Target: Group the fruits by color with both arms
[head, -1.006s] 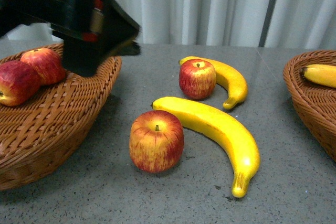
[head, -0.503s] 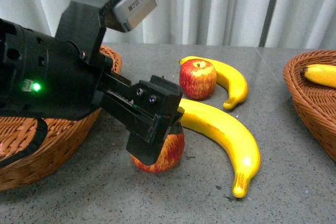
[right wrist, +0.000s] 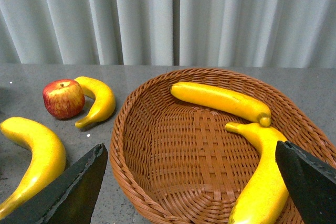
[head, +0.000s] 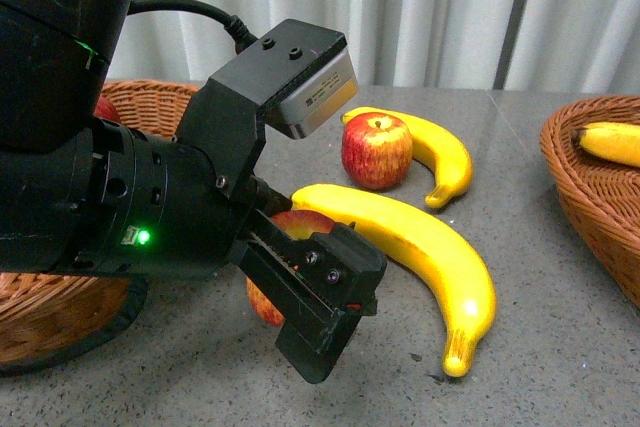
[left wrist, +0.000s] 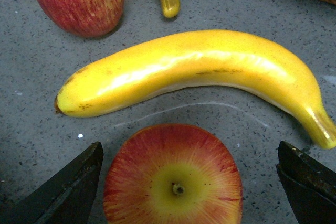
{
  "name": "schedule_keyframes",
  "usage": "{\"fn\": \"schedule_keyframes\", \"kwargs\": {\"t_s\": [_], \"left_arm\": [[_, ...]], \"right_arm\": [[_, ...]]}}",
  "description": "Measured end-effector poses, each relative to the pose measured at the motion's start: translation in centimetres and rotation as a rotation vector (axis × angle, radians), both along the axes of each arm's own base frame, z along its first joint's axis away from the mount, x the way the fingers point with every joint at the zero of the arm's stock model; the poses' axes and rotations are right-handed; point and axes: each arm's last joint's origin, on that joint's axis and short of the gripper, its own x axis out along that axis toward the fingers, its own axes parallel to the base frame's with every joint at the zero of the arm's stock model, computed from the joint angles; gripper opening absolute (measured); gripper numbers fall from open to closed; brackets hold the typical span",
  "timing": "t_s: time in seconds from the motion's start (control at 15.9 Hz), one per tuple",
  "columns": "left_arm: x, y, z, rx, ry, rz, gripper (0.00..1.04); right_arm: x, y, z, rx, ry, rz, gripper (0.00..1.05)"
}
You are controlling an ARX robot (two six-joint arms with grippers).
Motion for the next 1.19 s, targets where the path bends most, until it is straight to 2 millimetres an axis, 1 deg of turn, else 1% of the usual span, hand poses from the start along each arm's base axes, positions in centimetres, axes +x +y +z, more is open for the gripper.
{"fn": "schedule_keyframes", "kwargs": {"t_s": [0.25, 0.38, 0.44, 0.57, 0.63, 0.69, 0.75, 0.82, 0.88, 0.94, 1.01, 1.07, 1.19], "left_arm": [[0.1, -0.1, -1.0, 0.090, -0.018, -0.037, 0.97], [0.3, 0.0, -1.1, 0.092, -0.015, -0.035, 0.77], [0.3, 0.0, -1.1, 0.090, -0.013, -0.038, 0.70], [0.3, 0.0, -0.8, 0.090, -0.014, -0.037, 0.66], [0.2, 0.2, -0.3, 0.086, -0.027, -0.026, 0.66], [0.2, 0.4, 0.8, 0.067, -0.063, -0.002, 0.66], [0.4, 0.8, 2.5, 0.038, -0.124, 0.044, 0.66], [0.8, 1.5, 4.5, -0.002, -0.185, 0.128, 0.66], [1.2, 2.6, 6.5, -0.040, -0.238, 0.234, 0.66], [1.4, 4.2, 7.7, -0.074, -0.253, 0.369, 0.66], [1.6, 5.5, 7.8, -0.082, -0.225, 0.493, 0.66], [1.8, 6.8, 7.5, -0.097, -0.177, 0.618, 0.66], [1.7, 9.5, 6.1, -0.119, -0.078, 0.842, 0.66]], "right_arm": [[0.0, 0.0, 0.0, 0.000, 0.000, 0.000, 0.98], [0.0, 0.0, 0.0, 0.000, 0.000, 0.000, 0.98], [0.0, 0.0, 0.0, 0.000, 0.000, 0.000, 0.98], [0.0, 0.0, 0.0, 0.000, 0.000, 0.000, 0.98], [0.0, 0.0, 0.0, 0.000, 0.000, 0.000, 0.98], [0.0, 0.0, 0.0, 0.000, 0.000, 0.000, 0.98], [0.0, 0.0, 0.0, 0.000, 0.000, 0.000, 0.98], [0.0, 0.0, 0.0, 0.000, 0.000, 0.000, 0.98], [0.0, 0.0, 0.0, 0.000, 0.000, 0.000, 0.98], [0.0, 0.0, 0.0, 0.000, 0.000, 0.000, 0.98], [0.0, 0.0, 0.0, 0.000, 0.000, 0.000, 0.98], [0.0, 0.0, 0.0, 0.000, 0.000, 0.000, 0.98], [0.0, 0.0, 0.0, 0.000, 0.001, 0.000, 0.98]]}}
